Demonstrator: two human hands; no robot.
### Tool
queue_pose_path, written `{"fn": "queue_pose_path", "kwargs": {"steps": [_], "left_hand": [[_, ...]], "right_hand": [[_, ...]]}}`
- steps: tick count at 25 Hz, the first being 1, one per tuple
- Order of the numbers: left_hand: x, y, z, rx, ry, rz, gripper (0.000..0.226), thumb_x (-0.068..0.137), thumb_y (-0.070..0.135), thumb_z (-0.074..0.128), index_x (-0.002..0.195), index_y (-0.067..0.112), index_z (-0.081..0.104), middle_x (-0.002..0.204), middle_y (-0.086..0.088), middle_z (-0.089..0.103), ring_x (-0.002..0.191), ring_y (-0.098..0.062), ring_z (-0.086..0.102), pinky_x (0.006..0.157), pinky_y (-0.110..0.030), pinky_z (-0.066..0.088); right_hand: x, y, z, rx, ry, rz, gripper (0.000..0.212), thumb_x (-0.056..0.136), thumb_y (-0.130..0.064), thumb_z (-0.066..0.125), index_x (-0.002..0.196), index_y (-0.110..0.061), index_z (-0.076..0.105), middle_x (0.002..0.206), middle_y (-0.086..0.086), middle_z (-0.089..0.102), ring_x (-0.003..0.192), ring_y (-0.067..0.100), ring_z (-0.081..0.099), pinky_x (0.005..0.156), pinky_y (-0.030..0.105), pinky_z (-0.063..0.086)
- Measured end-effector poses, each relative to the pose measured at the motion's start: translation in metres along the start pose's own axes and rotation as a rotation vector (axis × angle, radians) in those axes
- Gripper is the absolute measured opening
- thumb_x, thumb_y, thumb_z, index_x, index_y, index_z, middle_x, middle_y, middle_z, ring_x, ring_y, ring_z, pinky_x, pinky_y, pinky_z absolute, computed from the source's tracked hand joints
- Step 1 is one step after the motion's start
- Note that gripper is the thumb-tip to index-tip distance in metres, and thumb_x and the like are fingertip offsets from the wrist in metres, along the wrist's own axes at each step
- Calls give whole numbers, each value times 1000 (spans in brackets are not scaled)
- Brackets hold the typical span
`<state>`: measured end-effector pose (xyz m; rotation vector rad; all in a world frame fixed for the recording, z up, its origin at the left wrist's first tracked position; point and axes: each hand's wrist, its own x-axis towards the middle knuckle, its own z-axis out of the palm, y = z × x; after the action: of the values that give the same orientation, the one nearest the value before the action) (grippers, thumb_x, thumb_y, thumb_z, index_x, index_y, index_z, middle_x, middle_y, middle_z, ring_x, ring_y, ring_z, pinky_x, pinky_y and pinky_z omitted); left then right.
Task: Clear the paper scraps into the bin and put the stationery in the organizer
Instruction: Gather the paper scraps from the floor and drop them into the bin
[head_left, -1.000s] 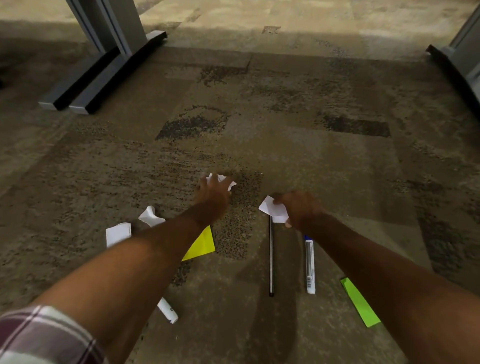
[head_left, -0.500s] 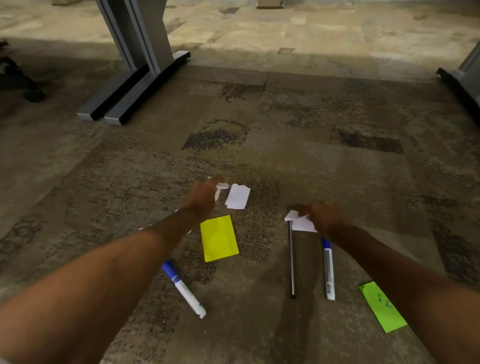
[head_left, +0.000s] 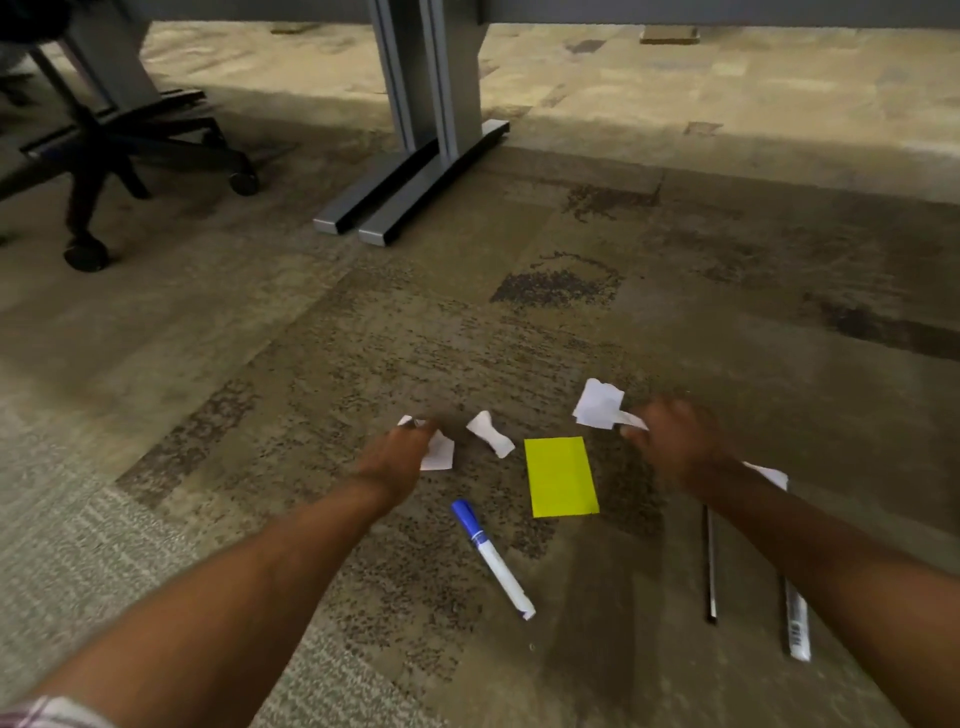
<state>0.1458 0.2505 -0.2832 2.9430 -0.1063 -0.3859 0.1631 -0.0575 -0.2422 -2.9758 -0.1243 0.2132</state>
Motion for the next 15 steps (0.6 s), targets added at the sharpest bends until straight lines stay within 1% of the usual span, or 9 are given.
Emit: {"fn": "queue_pose_path", "kwargs": {"steps": [3, 6, 9, 11, 13, 15], "left_hand": [[-3, -3, 9, -133, -30, -10, 57, 91, 22, 55, 144, 17, 34, 148, -10, 42, 134, -29, 42, 109, -38, 38], [-4, -2, 14, -127, -35, -10, 58, 90, 27, 58, 142, 16, 35, 148, -11, 39, 134, -32, 39, 108, -42, 38], [-4, -4, 17, -35, -57, -25, 50, 95, 25, 50, 141, 14, 36, 150, -15, 33, 134, -36, 36, 106, -48, 39], [-5, -4, 20, 56, -76, -1, 47, 97, 23, 44, 142, 15, 33, 153, -17, 27, 136, -39, 31, 106, -50, 38], [-5, -5, 21, 95, -96, 23, 43, 99, 21, 38, 141, 16, 31, 153, -19, 24, 136, -42, 28, 106, -51, 36], [-5, -6, 20, 122, -135, 34, 42, 100, 18, 31, 141, 14, 29, 155, -22, 20, 139, -46, 24, 108, -53, 34]], "right_hand": [[15, -44, 12, 71, 7, -94, 31, 91, -34, 54, 112, -11, 62, 119, 12, 62, 116, 31, 57, 92, 38, 44], [29, -88, 23, 12, -73, -148, 40, 93, -39, 49, 119, -11, 60, 127, 12, 58, 122, 29, 52, 95, 37, 42], [35, -122, 39, 18, -159, -232, 50, 88, -47, 54, 121, -9, 58, 128, 14, 57, 120, 31, 53, 95, 38, 45], [33, -136, 48, -30, -152, -282, 56, 85, -52, 56, 121, -9, 57, 128, 14, 58, 119, 31, 54, 95, 38, 45], [30, -144, 55, -74, -121, -309, 52, 85, -48, 57, 121, -11, 56, 127, 14, 57, 119, 32, 53, 97, 40, 44], [27, -149, 57, -115, -110, -318, 41, 90, -37, 53, 123, -12, 56, 129, 14, 57, 120, 33, 52, 100, 41, 43]]}}
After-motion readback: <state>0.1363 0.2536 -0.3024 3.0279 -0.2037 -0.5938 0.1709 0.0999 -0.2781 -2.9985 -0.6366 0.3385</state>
